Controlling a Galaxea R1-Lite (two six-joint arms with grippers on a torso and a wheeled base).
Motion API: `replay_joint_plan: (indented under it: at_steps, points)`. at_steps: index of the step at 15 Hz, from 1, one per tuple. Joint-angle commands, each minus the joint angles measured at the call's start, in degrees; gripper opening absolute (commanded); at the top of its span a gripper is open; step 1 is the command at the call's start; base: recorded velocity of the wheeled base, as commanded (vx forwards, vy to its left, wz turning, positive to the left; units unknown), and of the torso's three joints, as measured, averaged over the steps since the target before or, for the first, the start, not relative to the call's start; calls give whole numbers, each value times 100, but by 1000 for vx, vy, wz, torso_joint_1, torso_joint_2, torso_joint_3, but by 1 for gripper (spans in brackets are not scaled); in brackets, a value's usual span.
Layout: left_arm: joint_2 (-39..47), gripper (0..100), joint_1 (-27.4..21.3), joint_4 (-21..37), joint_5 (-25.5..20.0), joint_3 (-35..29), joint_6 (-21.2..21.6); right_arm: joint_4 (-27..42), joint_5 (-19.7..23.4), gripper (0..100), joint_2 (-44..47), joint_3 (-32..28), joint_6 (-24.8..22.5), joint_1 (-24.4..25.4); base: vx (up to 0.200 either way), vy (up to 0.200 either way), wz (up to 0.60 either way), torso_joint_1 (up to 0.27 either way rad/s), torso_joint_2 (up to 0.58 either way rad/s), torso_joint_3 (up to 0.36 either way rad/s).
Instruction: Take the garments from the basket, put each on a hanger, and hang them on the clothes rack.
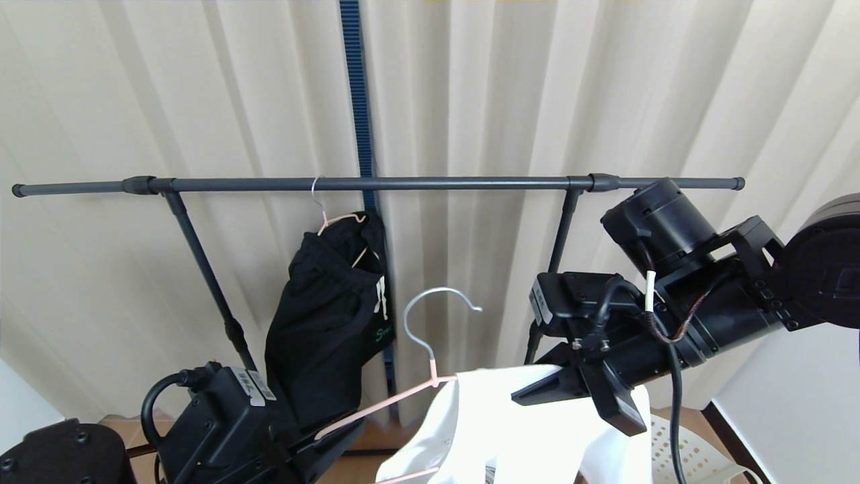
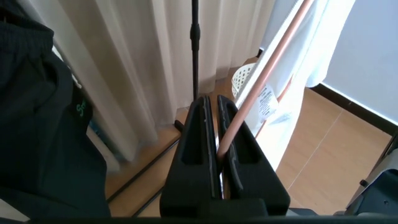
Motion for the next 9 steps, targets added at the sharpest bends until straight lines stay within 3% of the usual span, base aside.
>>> replay_joint_plan:
  at_steps: [1, 2, 3, 9]
  points:
    - [20, 0, 8, 2, 13, 1, 0, 0, 5, 0, -21, 20, -5, 0, 0, 0, 0, 0, 0, 0]
    - [28, 0, 8, 2, 13, 1, 9, -9, 5, 0, -21, 20, 4, 0, 0, 0, 0, 0, 0, 0]
    - [28, 100, 8, 2, 13, 1, 9, -9, 5, 0, -29, 11, -5, 0, 0, 0, 0, 0, 0, 0]
    - [-499, 100, 52, -7, -92, 1, -35, -61, 5, 0, -231, 205, 13, -202, 0, 0, 0, 0, 0, 0]
